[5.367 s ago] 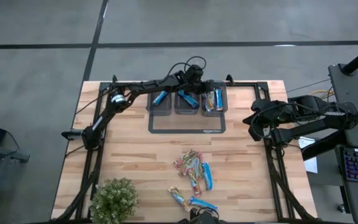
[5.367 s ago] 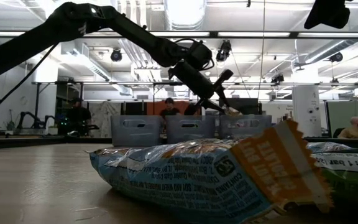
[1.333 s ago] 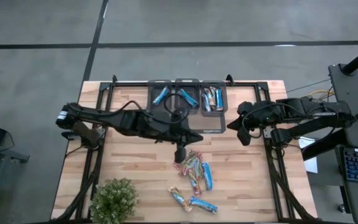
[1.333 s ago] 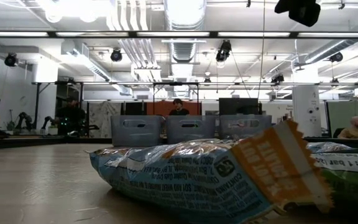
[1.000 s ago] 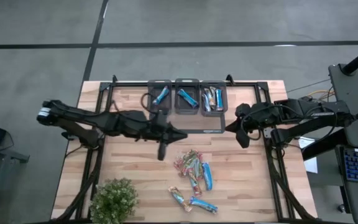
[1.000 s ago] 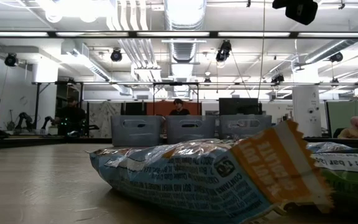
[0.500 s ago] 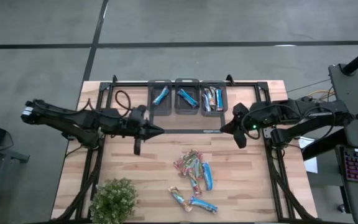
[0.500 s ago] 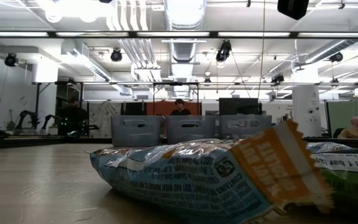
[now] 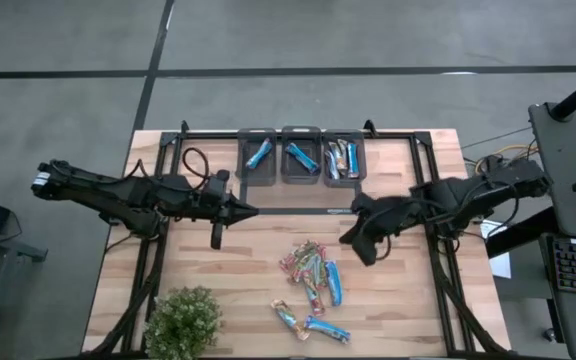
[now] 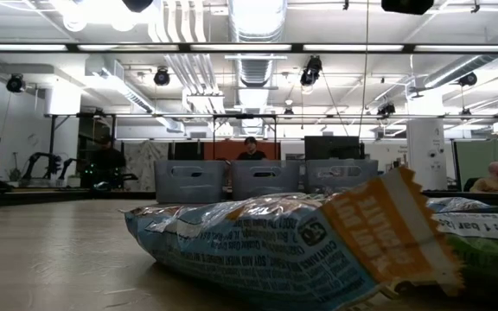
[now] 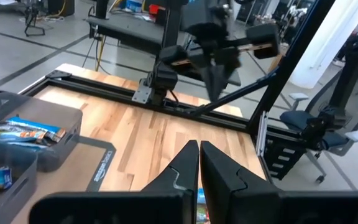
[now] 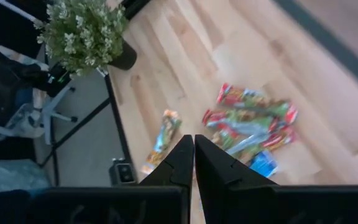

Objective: Pick and place Granola Bars by type
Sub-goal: Put the blue granola bar into the center black bin

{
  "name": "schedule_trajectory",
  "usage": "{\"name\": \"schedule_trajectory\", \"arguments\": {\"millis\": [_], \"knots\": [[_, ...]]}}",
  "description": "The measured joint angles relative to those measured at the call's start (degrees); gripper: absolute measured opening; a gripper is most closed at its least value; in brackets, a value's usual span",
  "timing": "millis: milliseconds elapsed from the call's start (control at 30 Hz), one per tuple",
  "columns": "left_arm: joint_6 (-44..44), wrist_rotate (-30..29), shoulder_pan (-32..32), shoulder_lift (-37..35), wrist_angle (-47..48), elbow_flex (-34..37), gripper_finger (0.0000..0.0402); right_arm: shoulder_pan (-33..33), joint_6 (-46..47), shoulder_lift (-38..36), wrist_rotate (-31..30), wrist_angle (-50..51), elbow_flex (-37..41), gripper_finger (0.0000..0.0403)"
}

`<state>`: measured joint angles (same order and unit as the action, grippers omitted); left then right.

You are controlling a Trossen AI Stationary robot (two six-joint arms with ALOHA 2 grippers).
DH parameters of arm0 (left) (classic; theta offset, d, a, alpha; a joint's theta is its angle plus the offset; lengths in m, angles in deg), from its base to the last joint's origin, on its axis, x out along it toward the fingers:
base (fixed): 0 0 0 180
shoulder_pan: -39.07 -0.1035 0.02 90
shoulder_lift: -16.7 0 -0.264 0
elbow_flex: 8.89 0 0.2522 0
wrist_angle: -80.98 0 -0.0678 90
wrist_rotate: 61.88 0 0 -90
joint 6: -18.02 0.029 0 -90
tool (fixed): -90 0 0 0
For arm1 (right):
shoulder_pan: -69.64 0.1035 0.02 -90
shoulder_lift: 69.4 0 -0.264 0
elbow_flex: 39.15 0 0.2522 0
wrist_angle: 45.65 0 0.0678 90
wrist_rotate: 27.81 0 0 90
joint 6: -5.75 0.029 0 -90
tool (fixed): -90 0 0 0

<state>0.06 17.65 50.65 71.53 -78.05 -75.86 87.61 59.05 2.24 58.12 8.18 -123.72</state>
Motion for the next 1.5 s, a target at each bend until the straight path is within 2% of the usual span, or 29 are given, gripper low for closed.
{"name": "schedule_trajectory", "arguments": {"millis": [300,600,833,967,1500], "knots": [[0.0,0.0,0.0,0.0,2.6,0.0,0.0,6.0,13.7,8.2,-0.5,0.2,-3.7,0.0012],[0.4,0.1,0.0,-0.2,4.7,0.0,0.0,10.4,24.1,15.5,-0.6,2.0,-9.0,0.0044],[0.4,0.1,0.0,-0.9,5.2,0.0,0.0,12.3,36.5,20.0,-0.6,14.8,-13.8,0.0064],[1.7,0.1,0.0,-1.6,5.5,0.0,0.0,12.8,41.0,22.0,-0.6,20.5,-16.2,0.0087],[1.8,0.1,0.0,-2.4,5.9,0.0,0.0,12.8,47.3,26.6,0.0,20.5,-17.0,0.0212]]}}
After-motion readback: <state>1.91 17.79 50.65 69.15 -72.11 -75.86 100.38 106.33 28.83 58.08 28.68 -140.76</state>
